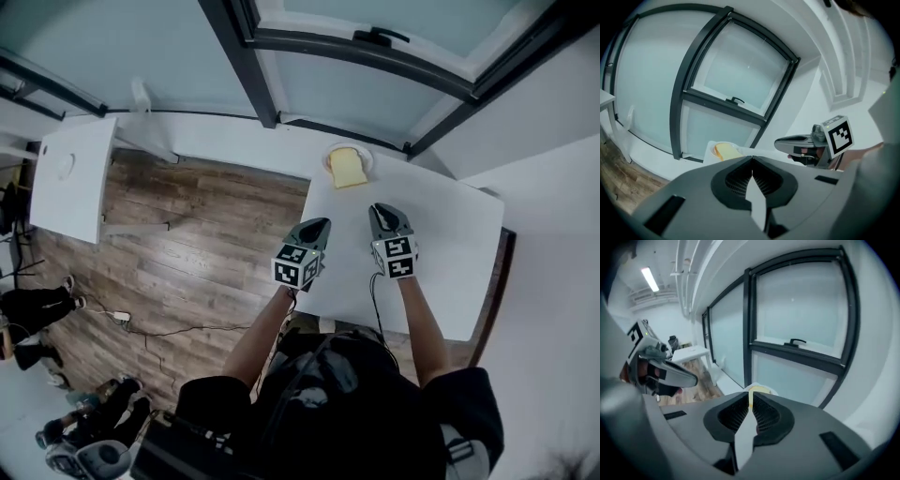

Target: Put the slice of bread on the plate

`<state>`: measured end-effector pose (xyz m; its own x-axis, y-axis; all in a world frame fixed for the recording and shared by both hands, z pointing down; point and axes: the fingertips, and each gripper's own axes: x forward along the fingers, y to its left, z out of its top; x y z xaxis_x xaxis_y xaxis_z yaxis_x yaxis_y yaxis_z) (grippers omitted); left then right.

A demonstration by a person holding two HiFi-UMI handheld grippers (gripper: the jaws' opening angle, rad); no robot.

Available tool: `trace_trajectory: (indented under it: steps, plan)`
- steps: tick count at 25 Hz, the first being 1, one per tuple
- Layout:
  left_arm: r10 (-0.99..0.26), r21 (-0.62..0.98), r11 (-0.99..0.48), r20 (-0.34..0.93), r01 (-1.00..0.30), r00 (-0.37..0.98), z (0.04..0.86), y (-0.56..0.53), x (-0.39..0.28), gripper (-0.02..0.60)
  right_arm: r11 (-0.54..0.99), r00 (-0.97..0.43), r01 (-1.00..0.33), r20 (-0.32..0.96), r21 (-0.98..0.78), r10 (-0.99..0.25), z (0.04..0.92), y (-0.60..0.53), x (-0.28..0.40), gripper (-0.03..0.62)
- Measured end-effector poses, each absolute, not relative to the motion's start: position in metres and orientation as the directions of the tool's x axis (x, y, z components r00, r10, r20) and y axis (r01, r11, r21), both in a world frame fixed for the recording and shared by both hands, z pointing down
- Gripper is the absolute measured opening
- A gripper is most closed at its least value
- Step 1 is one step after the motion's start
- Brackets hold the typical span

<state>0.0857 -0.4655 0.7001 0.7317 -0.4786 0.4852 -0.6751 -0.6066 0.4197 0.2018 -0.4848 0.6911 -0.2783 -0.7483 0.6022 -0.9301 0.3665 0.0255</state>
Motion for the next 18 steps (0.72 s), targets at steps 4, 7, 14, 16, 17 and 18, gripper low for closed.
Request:
trace_trajectory:
  steps: [4, 7, 14, 16, 17, 18]
  plan:
    - [-0.518, 0.402, -0.623, 0.431, -0.671, 0.739, 0.656, -0.445, 0.082, 0.006, 0.239, -0.254, -0.966, 0.516, -0.097, -0.818, 0.644, -0.438, 0.212, 0.009]
    - [-0.529, 0.371, -0.628, 0.441, -0.684, 0.725, 0.636, -0.429, 0.077, 0.006, 0.185, -0.271, -0.957, 0.464, -0.223, -0.843, 0.62, -0.404, 0.212, 0.009]
    - [-0.554, 0.262, -0.695, 0.398, -0.67, 0.731, 0.592, -0.401, 0.09, 0.006, 0.199, -0.298, -0.94, 0.386, -0.276, -0.873, 0.585, -0.359, 0.2, 0.009]
    - [-0.563, 0.23, -0.705, 0.394, -0.67, 0.727, 0.587, -0.398, 0.095, 0.006, 0.21, -0.306, -0.938, 0.377, -0.274, -0.874, 0.581, -0.358, 0.198, 0.009]
    - [-0.564, 0.228, -0.707, 0.391, -0.67, 0.728, 0.586, -0.396, 0.096, 0.006, 0.217, -0.31, -0.938, 0.371, -0.272, -0.875, 0.578, -0.358, 0.197, 0.009]
    - [-0.563, 0.23, -0.708, 0.387, -0.668, 0.73, 0.584, -0.395, 0.098, 0.006, 0.223, -0.314, -0.937, 0.365, -0.27, -0.877, 0.575, -0.358, 0.196, 0.009]
